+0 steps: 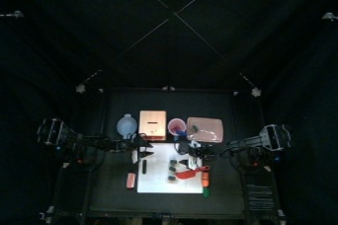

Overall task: Place sushi on board then cut the sushi with the knife then place the pieces on the plate
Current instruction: Place the 4 sushi pieces on the plate

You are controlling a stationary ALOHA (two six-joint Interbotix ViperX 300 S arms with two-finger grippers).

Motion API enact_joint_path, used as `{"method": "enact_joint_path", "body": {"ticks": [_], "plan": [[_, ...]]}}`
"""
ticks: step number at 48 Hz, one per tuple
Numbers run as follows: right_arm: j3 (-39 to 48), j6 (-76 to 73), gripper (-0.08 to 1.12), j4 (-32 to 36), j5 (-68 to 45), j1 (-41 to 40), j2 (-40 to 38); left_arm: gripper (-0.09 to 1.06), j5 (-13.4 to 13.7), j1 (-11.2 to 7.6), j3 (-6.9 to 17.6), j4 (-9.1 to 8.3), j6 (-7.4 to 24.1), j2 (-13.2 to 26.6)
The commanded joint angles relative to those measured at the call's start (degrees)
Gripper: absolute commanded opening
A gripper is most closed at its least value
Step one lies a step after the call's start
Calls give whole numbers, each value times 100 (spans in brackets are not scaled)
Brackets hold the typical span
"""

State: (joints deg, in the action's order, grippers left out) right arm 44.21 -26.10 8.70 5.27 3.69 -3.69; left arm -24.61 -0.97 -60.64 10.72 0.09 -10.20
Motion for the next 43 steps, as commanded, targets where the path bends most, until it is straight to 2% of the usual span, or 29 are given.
{"method": "enact_joint_path", "body": {"ticks": [1,17,31,34,43], "plan": [[-308,9,85,44,-158,114,176,77,-18,-9,114,9,-18,-18],[-589,35,85,62,-167,79,606,77,-9,-18,114,9,-9,-18],[-809,26,83,334,-149,70,984,77,-9,-18,123,9,0,-9],[-861,26,80,352,-149,70,1055,77,-18,-9,123,9,0,-18],[-870,-9,61,334,-105,0,1011,77,-9,-9,123,9,9,-18]]}}
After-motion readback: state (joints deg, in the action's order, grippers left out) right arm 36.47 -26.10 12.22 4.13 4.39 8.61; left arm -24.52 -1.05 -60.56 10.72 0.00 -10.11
